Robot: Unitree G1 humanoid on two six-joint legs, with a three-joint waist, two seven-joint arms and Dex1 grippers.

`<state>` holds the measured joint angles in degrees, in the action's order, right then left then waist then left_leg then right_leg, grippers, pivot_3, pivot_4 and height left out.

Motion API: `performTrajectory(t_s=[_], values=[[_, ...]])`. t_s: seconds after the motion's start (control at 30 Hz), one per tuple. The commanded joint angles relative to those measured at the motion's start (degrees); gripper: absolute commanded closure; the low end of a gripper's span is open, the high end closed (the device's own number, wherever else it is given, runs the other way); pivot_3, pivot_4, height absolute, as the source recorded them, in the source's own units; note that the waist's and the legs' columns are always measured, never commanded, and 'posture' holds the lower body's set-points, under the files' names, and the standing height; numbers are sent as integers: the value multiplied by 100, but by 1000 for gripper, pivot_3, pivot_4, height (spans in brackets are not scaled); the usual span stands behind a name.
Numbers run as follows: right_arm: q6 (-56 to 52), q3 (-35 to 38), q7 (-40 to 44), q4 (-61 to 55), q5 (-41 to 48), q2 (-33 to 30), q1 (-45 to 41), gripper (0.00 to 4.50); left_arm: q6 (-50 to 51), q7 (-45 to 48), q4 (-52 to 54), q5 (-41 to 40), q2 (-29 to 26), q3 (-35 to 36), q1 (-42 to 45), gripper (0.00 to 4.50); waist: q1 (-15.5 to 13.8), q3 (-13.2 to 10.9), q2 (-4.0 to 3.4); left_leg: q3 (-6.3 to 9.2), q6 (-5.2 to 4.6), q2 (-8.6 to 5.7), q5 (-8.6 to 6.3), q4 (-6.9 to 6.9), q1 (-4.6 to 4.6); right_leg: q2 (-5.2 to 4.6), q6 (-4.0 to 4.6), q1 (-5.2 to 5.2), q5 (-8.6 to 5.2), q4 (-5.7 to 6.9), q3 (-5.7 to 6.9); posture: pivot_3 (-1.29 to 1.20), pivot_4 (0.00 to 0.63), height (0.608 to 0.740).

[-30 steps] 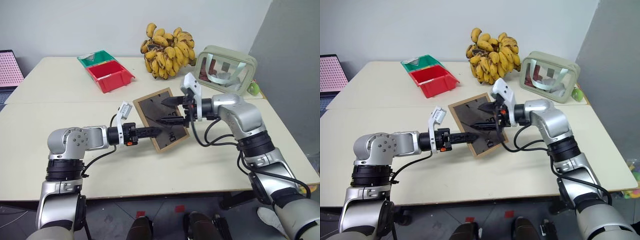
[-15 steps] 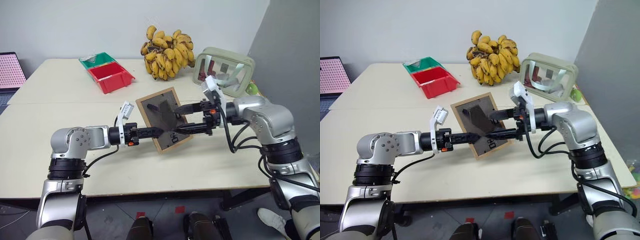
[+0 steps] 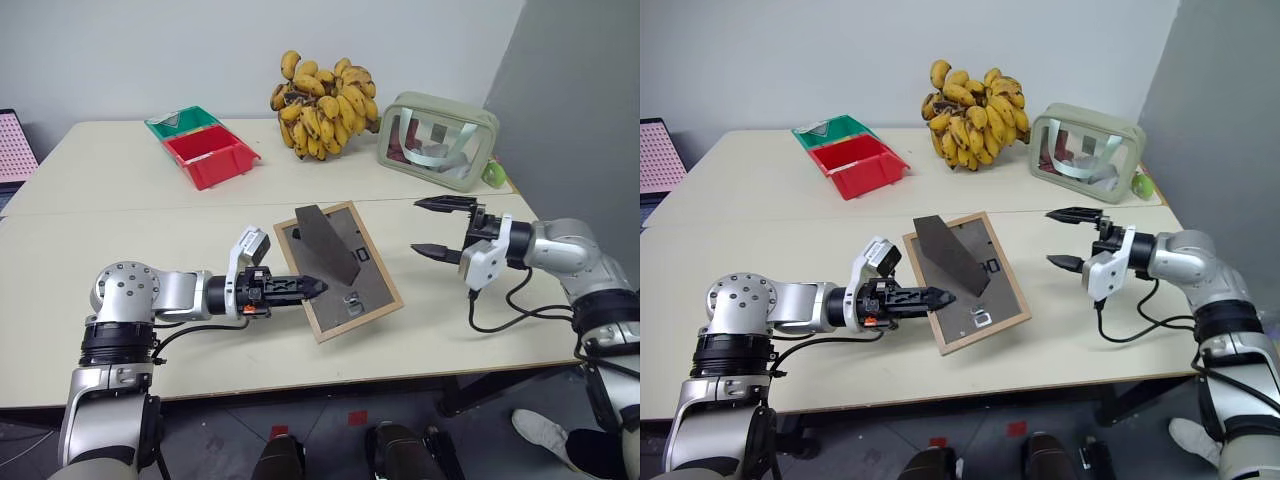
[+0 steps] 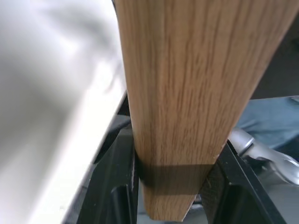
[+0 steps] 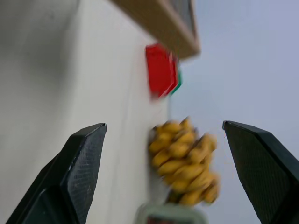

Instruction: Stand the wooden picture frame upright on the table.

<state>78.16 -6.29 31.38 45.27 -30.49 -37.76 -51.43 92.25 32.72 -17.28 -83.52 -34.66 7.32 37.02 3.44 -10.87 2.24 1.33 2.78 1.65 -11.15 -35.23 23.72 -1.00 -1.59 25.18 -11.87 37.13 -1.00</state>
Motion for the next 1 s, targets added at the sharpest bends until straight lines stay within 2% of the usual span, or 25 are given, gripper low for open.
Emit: performTrajectory(t_s=[0.03,0.23,0.37,0.53,0.7,0.77,0.93,1.0], values=[[463,4,-1430,31,-1377,200,-286,293,25,-600,-20,-1005,-9,-22,175,3138,-28,-1,2,5,8,0,4,1,0,0,0,0,0,1,3,0,150,740],[487,-536,-3010,-194,-2674,505,-563,293,-264,-1492,189,-2128,3,-405,-45,3138,-91,-1,2,10,31,-14,18,3,1,-12,3,-4,2,2,2,0,150,740],[397,-930,-3746,-170,-3183,381,-700,969,-655,-1952,430,-2885,-182,-748,-249,3138,-130,-1,2,12,35,-16,21,3,1,-16,23,-6,-4,0,1,0,150,740],[301,-1213,-4599,-222,-3491,166,-826,2218,-794,-1982,512,-2948,-273,-851,-387,3138,-159,-1,2,12,37,-18,24,2,0,-15,39,-9,-9,1,1,0,150,740],[318,-1428,-5111,-348,-3573,35,-918,3109,-913,-2015,677,-2948,-282,-927,-474,3138,-153,-1,3,12,36,-22,24,1,-2,-15,38,-14,-8,-1,-2,0,150,740],[305,-1525,-5248,-308,-3587,-28,-961,3131,-1069,-2092,818,-2948,-296,-906,-530,2507,-154,-1,3,13,35,-21,24,1,-3,-14,37,-15,-7,-1,-1,0,150,740],[374,-1676,-5332,116,-3359,-217,-1067,3234,-1283,-2151,720,-2948,-568,-674,-571,1550,-151,-1,3,14,35,-20,24,1,-9,-13,37,-22,-7,-1,-1,0,150,740],[346,-1695,-5117,589,-3020,-214,-1091,3234,-1519,-2307,709,-2945,-725,-484,-563,1155,-156,-1,3,15,34,-21,25,1,-11,-13,38,-25,-7,-1,-1,0,150,740]])
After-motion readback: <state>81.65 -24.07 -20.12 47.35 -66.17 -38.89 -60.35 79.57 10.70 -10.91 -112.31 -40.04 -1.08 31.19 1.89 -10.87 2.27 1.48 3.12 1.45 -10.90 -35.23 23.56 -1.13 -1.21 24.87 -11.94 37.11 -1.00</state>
